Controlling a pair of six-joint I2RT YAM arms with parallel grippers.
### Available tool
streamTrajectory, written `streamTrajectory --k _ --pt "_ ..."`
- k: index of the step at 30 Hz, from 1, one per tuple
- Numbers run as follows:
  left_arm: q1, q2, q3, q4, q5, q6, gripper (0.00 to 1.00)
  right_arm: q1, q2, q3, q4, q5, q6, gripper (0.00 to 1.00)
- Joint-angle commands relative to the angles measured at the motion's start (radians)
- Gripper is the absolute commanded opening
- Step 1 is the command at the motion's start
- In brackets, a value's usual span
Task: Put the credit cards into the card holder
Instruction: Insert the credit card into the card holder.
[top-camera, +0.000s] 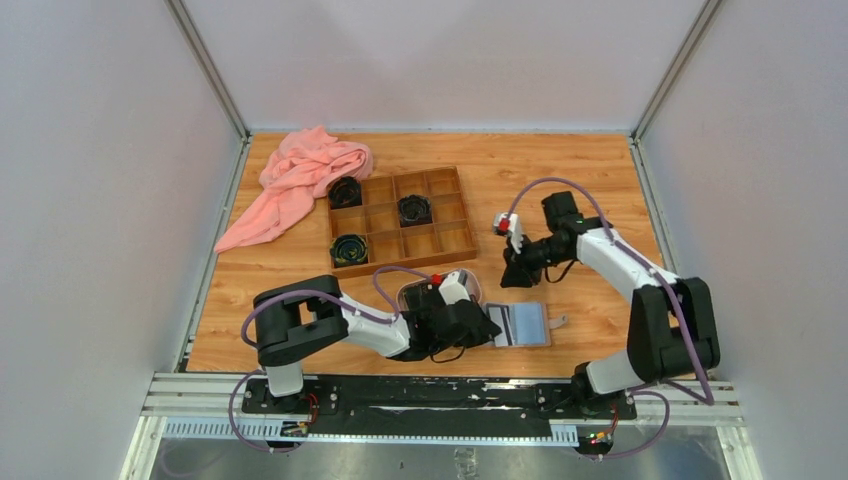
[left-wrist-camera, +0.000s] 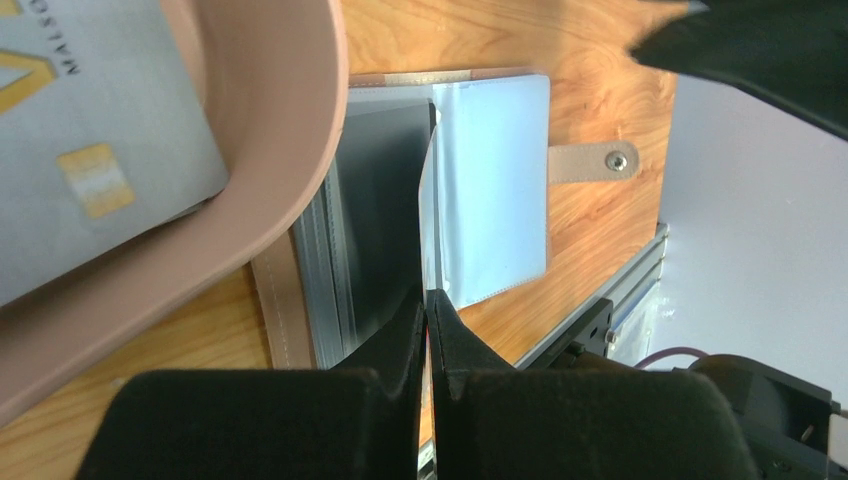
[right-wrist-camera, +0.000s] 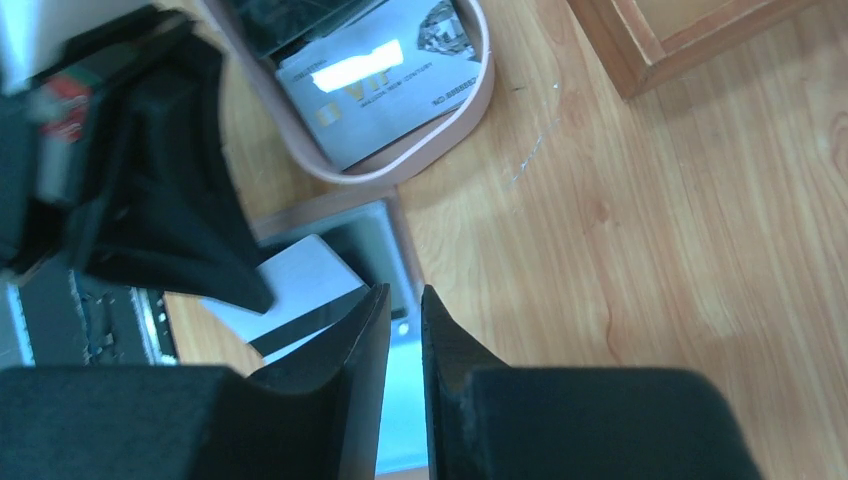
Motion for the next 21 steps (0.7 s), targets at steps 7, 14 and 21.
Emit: streamTrajectory --k 7,14,21 --pt "-0.016 -0.031 -0.046 -0.059 -0.079 0.018 0.0 0.266 0.181 0.062 0.184 0.357 0.303 0.14" --pt "-0.02 -0.028 -0.042 -0.059 -0.088 0.015 0.0 0.401 0.245 0.16 0.141 0.273 0.357 0.12" --pt "-0.021 -0.03 -0.063 -0.059 -0.118 0.0 0.0 0.513 0.359 0.286 0.044 0.121 0.35 0.12"
